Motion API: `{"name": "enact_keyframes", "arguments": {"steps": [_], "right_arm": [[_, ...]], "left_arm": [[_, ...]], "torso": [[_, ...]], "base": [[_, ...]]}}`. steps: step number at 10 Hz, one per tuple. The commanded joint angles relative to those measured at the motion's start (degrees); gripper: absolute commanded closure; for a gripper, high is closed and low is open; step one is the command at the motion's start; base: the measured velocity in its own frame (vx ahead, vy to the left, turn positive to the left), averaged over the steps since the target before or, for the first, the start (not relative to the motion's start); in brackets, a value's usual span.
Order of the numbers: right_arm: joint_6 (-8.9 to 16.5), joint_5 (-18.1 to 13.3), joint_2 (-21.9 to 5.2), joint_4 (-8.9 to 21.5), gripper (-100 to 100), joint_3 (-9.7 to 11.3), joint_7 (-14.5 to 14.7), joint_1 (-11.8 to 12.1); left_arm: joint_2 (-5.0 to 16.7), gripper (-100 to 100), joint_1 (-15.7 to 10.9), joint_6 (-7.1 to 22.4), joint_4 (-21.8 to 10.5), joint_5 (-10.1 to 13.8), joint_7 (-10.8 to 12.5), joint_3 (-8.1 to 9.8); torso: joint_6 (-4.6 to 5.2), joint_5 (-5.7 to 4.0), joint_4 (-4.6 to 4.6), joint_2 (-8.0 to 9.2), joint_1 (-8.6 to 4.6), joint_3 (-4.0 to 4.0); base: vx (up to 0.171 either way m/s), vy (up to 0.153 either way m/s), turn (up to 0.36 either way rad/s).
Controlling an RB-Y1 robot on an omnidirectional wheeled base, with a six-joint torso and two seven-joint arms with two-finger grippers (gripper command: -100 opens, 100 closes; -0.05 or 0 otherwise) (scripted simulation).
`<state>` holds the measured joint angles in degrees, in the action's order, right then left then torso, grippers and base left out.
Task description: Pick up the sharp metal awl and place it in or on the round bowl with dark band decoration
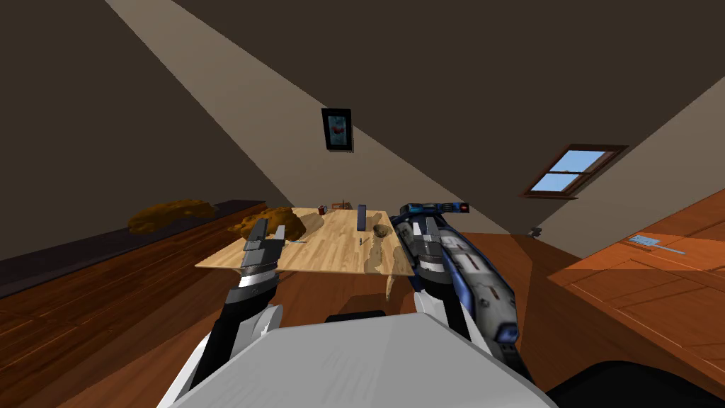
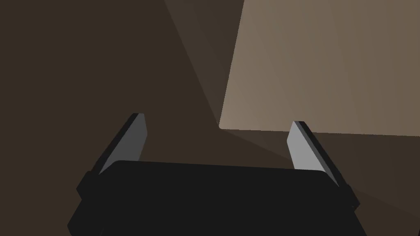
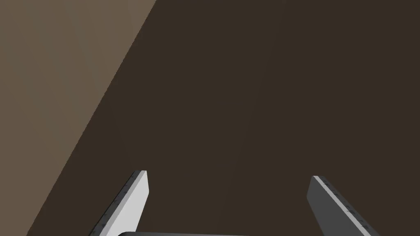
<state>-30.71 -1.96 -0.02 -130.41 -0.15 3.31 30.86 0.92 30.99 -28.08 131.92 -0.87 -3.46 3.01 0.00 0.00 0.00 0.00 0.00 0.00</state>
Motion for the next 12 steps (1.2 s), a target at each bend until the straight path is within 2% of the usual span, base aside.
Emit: {"name": "enact_keyframes", "arguments": {"steps": [1,6,12], "right_arm": [[0.46,0.14,-1.75,0.67,-100,0.24,-0.04,-0.21],[3.91,1.30,-9.20,5.67,-100,2.01,-0.35,-1.93],[10.68,3.83,-19.37,15.14,-100,5.36,-0.88,-5.59]], "left_arm": [[0.00,0,0.00,0.00,0.00,0.00,0.00,0.00],[0.00,0,0.00,0.00,0.00,0.00,0.00,0.00],[0.01,0,-0.01,0.00,0.00,0.00,0.00,0.00]], "torso": [[0.00,0.00,0.00,0.00,0.00,0.00],[-0.02,-0.02,0.01,0.06,-0.08,0.03],[-0.01,-0.05,0.04,0.17,-0.24,0.10]], "base": [[-0.004,0.001,0.042],[-0.019,-0.010,0.083],[-0.045,-0.041,0.134]]}}
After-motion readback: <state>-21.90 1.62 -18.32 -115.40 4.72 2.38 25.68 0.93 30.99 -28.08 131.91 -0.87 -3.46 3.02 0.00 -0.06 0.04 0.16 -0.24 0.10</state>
